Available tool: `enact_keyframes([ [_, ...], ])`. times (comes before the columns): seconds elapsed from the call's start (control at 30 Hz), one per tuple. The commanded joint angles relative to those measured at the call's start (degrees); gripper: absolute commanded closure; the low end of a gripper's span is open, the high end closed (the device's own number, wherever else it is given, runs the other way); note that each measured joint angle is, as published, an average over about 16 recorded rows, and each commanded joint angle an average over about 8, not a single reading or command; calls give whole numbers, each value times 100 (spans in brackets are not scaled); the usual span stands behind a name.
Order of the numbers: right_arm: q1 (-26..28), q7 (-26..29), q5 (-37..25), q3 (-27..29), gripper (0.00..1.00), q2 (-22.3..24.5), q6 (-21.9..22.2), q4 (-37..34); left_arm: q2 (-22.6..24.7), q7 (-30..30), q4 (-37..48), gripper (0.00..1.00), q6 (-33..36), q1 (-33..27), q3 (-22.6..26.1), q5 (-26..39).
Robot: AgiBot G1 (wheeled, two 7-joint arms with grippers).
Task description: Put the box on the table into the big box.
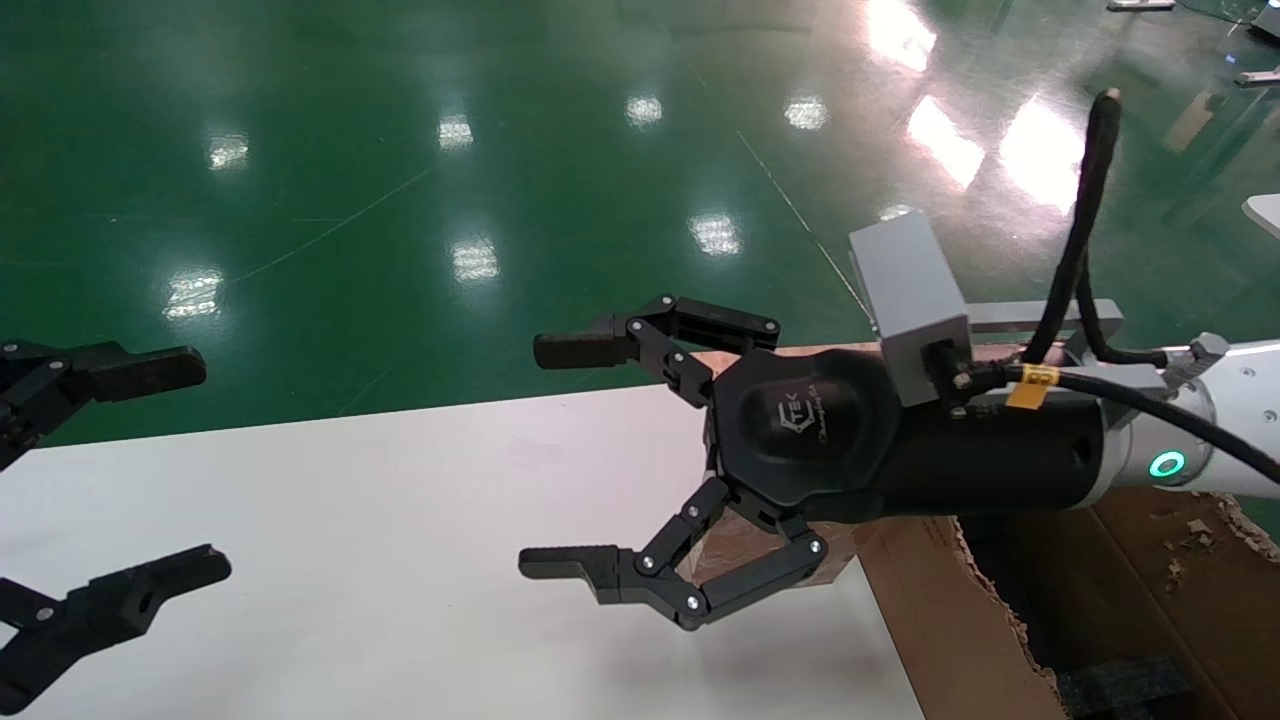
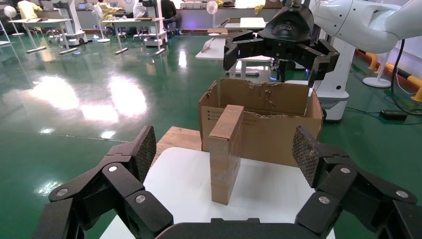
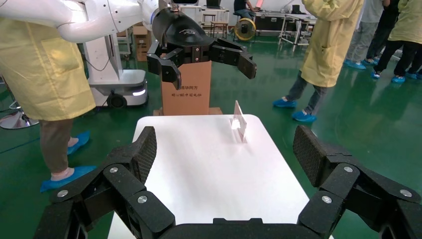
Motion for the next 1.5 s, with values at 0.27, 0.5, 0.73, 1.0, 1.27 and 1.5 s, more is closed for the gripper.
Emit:
enact_keyframes([
  [0.27,97,-49,-155,-113,0,-68,-133,-140,0,0,0,82,0,0,0,0],
  [0.5,480,-304,-540,-434,0,-49,-472,-703,0,0,0,100,0,0,0,0],
  [0.73,942,-735,-825,-1043,0,134,-548,-1353,0,0,0,100,0,0,0,0],
  [1.0,1479,-1203,-1128,-1599,0,212,-503,-2232,0,0,0,100,0,0,0,0],
  [1.27,1903,-1573,-1433,-2066,0,155,-512,-2986,0,0,0,100,0,0,0,0],
  [1.5,2283,-1878,-1685,-2508,0,161,-530,-3574,0,0,0,100,0,0,0,0],
])
